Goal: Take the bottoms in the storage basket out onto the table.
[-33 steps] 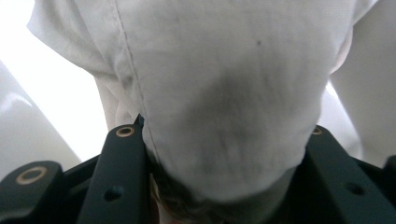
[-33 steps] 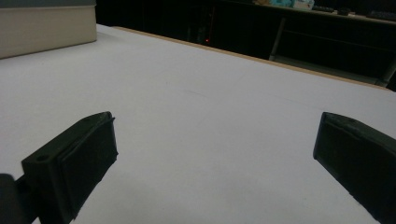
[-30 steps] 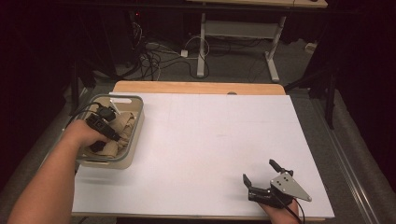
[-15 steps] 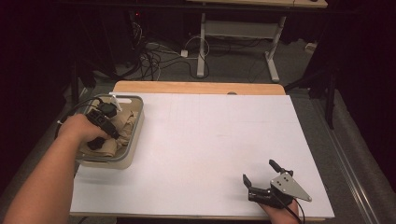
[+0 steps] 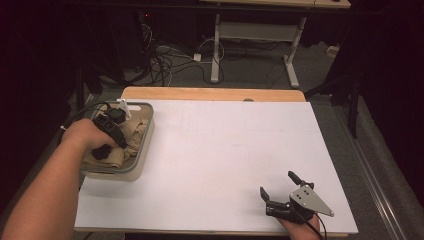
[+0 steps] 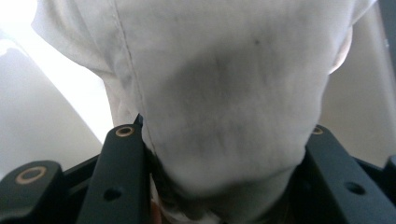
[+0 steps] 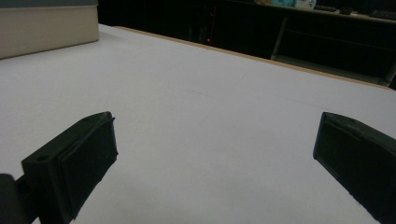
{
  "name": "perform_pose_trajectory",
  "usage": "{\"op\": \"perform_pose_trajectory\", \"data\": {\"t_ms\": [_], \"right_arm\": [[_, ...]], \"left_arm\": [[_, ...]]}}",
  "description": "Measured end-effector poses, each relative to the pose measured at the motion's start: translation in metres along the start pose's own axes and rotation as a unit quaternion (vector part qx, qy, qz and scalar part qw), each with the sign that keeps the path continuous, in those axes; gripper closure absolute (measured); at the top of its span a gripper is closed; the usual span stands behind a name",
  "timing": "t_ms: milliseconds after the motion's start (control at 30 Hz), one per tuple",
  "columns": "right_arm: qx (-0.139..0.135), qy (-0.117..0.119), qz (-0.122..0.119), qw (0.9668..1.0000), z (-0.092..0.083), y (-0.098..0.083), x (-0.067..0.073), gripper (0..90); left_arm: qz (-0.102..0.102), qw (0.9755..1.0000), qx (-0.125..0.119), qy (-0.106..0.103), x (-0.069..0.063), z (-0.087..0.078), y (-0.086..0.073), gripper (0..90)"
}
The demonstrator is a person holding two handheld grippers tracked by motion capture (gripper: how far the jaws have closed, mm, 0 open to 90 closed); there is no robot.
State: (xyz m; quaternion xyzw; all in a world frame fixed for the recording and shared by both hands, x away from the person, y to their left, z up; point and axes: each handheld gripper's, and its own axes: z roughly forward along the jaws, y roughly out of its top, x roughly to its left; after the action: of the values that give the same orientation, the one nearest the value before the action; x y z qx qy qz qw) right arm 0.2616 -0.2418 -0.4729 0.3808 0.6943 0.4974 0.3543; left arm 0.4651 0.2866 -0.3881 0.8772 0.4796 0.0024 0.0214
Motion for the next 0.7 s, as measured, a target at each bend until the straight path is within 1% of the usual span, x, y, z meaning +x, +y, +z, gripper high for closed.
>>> {"op": "perform_pose_trajectory", "data": {"t_ms": [100, 167, 300, 433, 700], "right_arm": [[0.0, 0.0, -0.001, 1.0, 0.0, 0.0, 0.0, 0.5], [0.0, 0.0, 0.0, 1.0, -0.001, 0.0, 0.0, 0.5], [-0.001, 0.001, 0.0, 1.0, -0.001, 0.0, 0.001, 0.5], [0.0, 0.001, -0.001, 1.0, -0.001, 0.0, 0.001, 0.5], [0.0, 0.002, -0.002, 1.0, -0.001, 0.0, 0.001, 0.5]], "left_arm": [[-0.003, 1.0, 0.006, -0.004, 0.0, -0.001, 0.0, 54.2], [-0.008, 0.9998, 0.015, -0.006, -0.001, -0.003, 0.002, 54.2], [-0.008, 0.9997, 0.024, -0.005, -0.002, -0.005, 0.004, 54.2], [-0.009, 0.9995, 0.028, -0.006, -0.002, -0.007, 0.005, 54.2], [-0.019, 0.9993, 0.03, -0.007, -0.003, -0.014, 0.007, 54.2]]}}
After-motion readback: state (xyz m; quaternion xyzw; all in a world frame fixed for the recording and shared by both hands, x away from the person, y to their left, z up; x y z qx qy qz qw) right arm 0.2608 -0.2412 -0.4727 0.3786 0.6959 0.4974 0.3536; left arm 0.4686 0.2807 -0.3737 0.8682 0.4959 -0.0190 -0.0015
